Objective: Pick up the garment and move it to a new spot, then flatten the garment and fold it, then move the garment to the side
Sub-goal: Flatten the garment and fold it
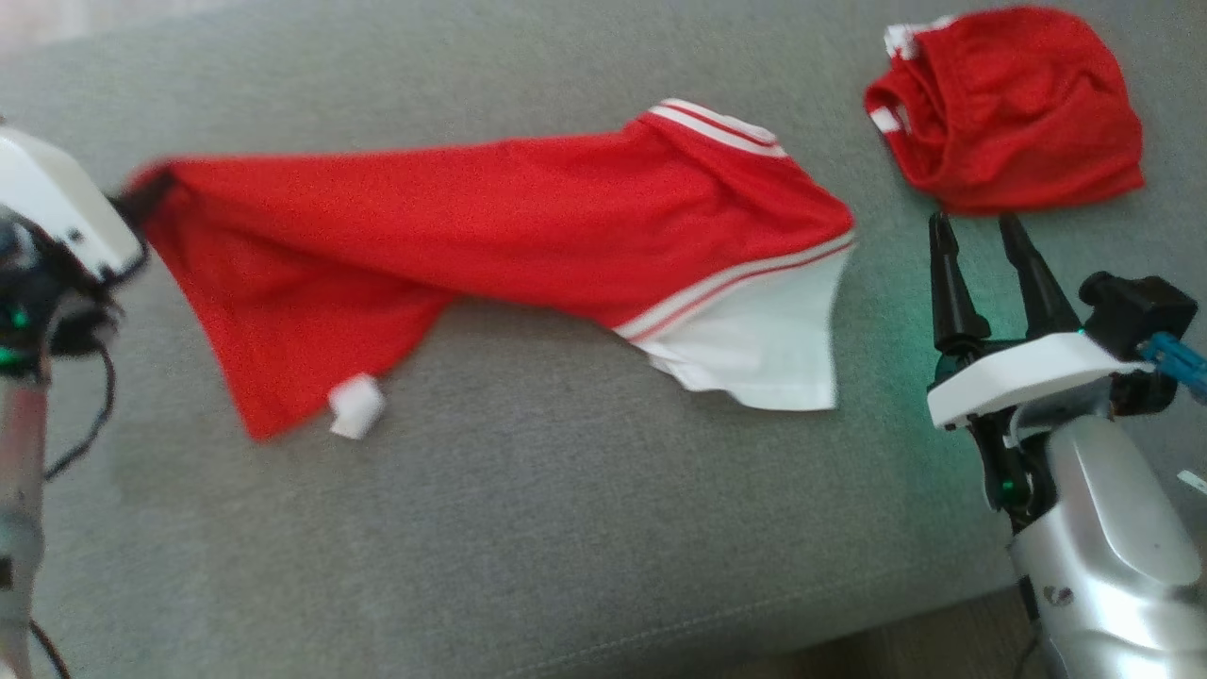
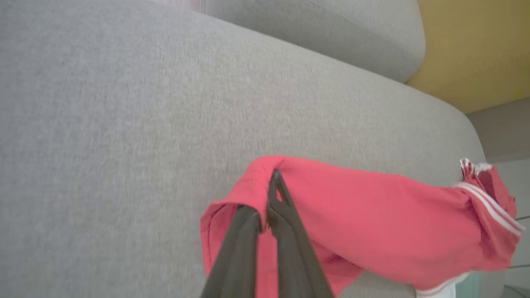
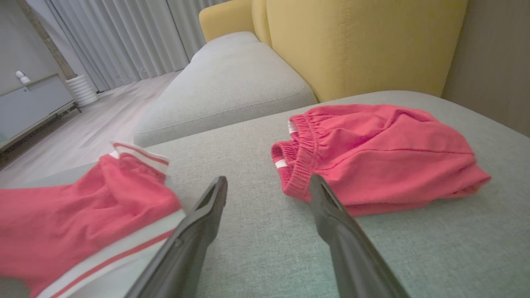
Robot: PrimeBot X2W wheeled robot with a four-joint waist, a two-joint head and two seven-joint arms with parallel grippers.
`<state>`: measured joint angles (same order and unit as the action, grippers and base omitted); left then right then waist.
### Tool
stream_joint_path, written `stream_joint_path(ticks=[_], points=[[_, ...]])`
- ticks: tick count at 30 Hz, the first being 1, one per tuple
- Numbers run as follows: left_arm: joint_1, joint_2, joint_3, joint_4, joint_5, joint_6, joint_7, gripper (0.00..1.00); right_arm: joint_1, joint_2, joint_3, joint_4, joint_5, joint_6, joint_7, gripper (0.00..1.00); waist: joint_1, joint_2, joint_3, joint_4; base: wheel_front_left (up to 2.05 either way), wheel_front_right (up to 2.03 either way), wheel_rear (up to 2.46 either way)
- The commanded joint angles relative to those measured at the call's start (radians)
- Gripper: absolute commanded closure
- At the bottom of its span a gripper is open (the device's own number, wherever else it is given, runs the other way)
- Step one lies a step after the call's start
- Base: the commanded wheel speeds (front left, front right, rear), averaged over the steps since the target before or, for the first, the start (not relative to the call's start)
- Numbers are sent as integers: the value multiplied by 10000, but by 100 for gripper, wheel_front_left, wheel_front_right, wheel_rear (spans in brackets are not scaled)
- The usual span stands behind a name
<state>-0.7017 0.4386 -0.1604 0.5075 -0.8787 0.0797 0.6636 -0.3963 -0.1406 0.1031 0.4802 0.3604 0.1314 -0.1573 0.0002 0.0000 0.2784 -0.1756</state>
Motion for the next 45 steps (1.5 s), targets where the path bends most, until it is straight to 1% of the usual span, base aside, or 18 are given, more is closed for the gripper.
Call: stream_joint_path(ticks=[1,2,3,4,8,10,13,14,18,21,24,29,37,38,39,40,41,45], points=[[-754,427,514,41,144,-111,-386,100,-236,-118,280,-268,89,-7,-75,0,-2,0,315,-264,0,0,0],[-892,376,532,329,174,-167,-605,96,-257,-130,313,-244,115,-7,-98,0,-2,0,376,-289,0,0,0],[-1013,318,522,619,201,-229,-771,53,-271,-132,337,-219,135,-7,-128,0,-2,0,421,-295,0,0,0],[-1110,268,474,885,239,-326,-902,0,-281,-128,355,-189,148,-7,-158,0,-2,0,440,-290,0,0,0],[-1403,88,271,1712,353,-819,-1366,0,-275,-133,398,-4,221,-7,-257,0,-2,0,311,-127,0,0,0],[-1434,125,16,1977,541,-1133,-1443,0,-266,-132,418,112,259,-7,-316,0,-2,0,124,-26,0,0,0],[-1448,230,-406,2158,713,-1506,-1071,0,-220,-145,383,230,293,-7,-383,0,-2,0,-96,133,0,0,0],[-1448,230,-406,2158,713,-1506,-1071,0,-220,-145,383,230,293,-7,-383,0,-2,0,-96,133,0,0,0],[-1417,587,-1071,1802,992,-1857,-368,0,-152,-152,305,238,296,-7,-416,0,-2,0,-123,285,0,0,0],[-1328,744,-1442,1475,1084,-1972,-67,0,-197,-102,360,209,340,-7,-404,0,-2,0,56,272,0,0,0],[-1252,779,-1723,1257,1036,-2037,103,0,-315,-70,468,171,411,-7,-410,0,-2,0,283,179,0,0,0],[-1198,917,-2140,1233,1002,-2076,503,0,-502,-124,568,239,536,-7,-463,0,-2,0,514,-92,0,0,0],[-1272,1123,-2335,1432,1101,-2020,669,0,-558,-127,625,454,648,-7,-614,0,-2,0,544,-324,0,0,0],[-1288,1133,-2339,1460,1104,-2011,670,11,-568,-124,631,480,653,-7,-626,0,-2,0,538,-330,0,0,0],[-1297,1119,-2313,1495,1049,-2010,687,42,-578,-121,634,508,655,-7,-638,0,-2,0,528,-331,0,0,0],[-1306,1103,-2297,1507,998,-2013,689,68,-586,-119,630,535,656,-7,-650,0,-2,0,514,-325,0,0,0],[-1321,1094,-2281,1498,965,-2017,652,100,-588,-118,621,564,655,-7,-663,0,-2,0,491,-310,0,0,0],[-1309,1050,-2322,1453,824,-2038,680,100,-552,-132,608,673,625,-7,-704,0,-2,0,263,-172,0,0,0]])
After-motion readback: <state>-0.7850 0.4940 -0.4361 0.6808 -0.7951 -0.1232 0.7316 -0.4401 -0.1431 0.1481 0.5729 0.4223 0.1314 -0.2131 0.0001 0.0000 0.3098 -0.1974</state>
